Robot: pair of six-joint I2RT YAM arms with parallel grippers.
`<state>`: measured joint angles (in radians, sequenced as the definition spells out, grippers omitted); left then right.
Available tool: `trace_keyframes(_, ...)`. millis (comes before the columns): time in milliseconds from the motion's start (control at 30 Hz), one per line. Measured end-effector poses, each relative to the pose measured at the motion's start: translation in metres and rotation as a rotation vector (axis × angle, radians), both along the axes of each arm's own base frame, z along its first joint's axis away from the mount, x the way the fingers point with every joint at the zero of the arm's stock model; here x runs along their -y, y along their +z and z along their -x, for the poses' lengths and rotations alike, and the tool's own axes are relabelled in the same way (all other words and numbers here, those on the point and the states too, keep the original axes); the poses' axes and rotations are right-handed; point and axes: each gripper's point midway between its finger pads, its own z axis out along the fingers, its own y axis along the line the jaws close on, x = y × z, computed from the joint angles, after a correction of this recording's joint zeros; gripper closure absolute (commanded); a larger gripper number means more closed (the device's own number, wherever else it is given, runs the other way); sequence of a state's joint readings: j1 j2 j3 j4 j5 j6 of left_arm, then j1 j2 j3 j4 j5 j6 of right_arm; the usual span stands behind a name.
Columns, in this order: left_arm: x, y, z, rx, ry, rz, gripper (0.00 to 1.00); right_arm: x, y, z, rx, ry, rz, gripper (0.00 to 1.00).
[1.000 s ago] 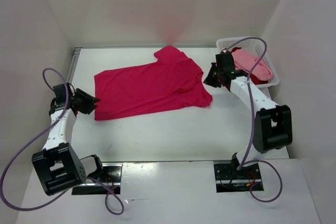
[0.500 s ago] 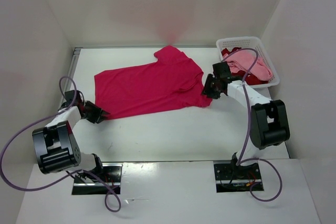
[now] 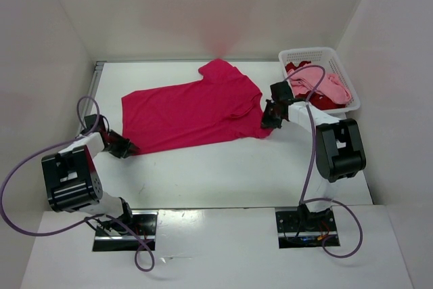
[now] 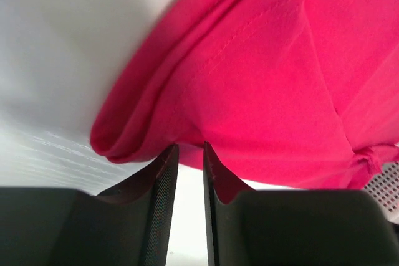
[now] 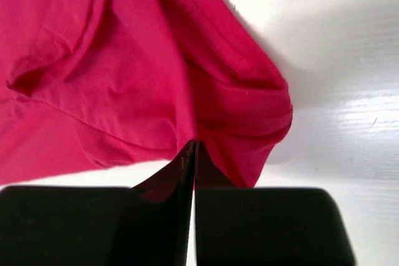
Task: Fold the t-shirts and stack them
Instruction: Fold the flattened tshirt in 1/3 of the way
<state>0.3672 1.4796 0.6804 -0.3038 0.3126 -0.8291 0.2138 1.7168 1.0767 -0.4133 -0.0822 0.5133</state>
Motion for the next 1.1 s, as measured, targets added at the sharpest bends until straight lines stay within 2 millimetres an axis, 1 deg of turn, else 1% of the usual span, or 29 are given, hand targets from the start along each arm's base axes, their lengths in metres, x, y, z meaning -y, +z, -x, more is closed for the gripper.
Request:
trace_keyframes(67,-0.006,0.001,-0.002,0.004,0.002,-0.023,0.72,0.002,0.003,-0.007,0.011,-0.009,0.013,0.98)
trace_keyframes(167,-0.016,0.005,-0.008,0.012,0.019,-0.054,0.72,0.005,0.008,-0.026,0.042,-0.021,0.04,0.99)
trace_keyframes(267,-0.025,0.003,-0.01,0.006,0.04,-0.067,0.73,0.011,0.005,-0.037,0.052,-0.031,0.07,0.99)
trace_keyframes(367,-0.031,-0.003,-0.009,-0.018,0.057,-0.065,0.73,0.021,-0.004,-0.039,0.036,-0.045,0.1,0.99)
trace_keyframes(500,-0.037,-0.001,-0.012,-0.016,0.055,-0.086,0.73,0.035,-0.02,-0.039,0.002,-0.072,0.141,0.99)
trace_keyframes(567,-0.041,-0.001,-0.012,-0.017,0.058,-0.098,0.73,0.039,-0.023,-0.039,-0.003,-0.082,0.153,0.99)
trace_keyframes(700,-0.048,-0.001,-0.012,-0.023,0.079,-0.108,0.73,0.044,-0.022,-0.041,0.002,-0.1,0.158,0.99)
trace_keyframes(733,-0.05,0.0,-0.012,-0.023,0.082,-0.108,0.73,0.045,-0.022,-0.041,0.002,-0.102,0.156,0.91)
trace_keyframes(767,-0.05,0.0,-0.013,-0.021,0.082,-0.11,0.73,0.045,-0.022,-0.042,0.004,-0.105,0.15,0.84)
trace_keyframes(800,-0.051,0.001,-0.014,-0.02,0.08,-0.113,0.73,0.045,-0.021,-0.044,0.009,-0.107,0.144,0.72)
trace_keyframes(833,-0.051,0.002,-0.014,-0.018,0.08,-0.115,0.73,0.044,-0.02,-0.045,0.014,-0.109,0.135,0.67)
trace_keyframes(900,-0.052,0.006,-0.015,-0.013,0.068,-0.124,0.73,0.042,-0.016,-0.047,0.021,-0.102,0.117,0.61)
trace_keyframes(933,-0.052,0.009,-0.015,-0.007,0.064,-0.129,0.73,0.04,-0.011,-0.048,0.031,-0.098,0.109,0.56)
trace_keyframes(1000,-0.05,0.021,-0.019,0.018,0.05,-0.145,0.72,0.039,0.003,-0.051,0.058,-0.095,0.099,0.51)
trace_keyframes(1033,-0.049,0.028,-0.023,0.039,0.042,-0.156,0.72,0.039,0.015,-0.053,0.084,-0.098,0.094,0.5)
trace_keyframes(1100,-0.041,0.043,-0.031,0.085,0.004,-0.176,0.72,0.039,0.041,-0.057,0.147,-0.105,0.086,0.49)
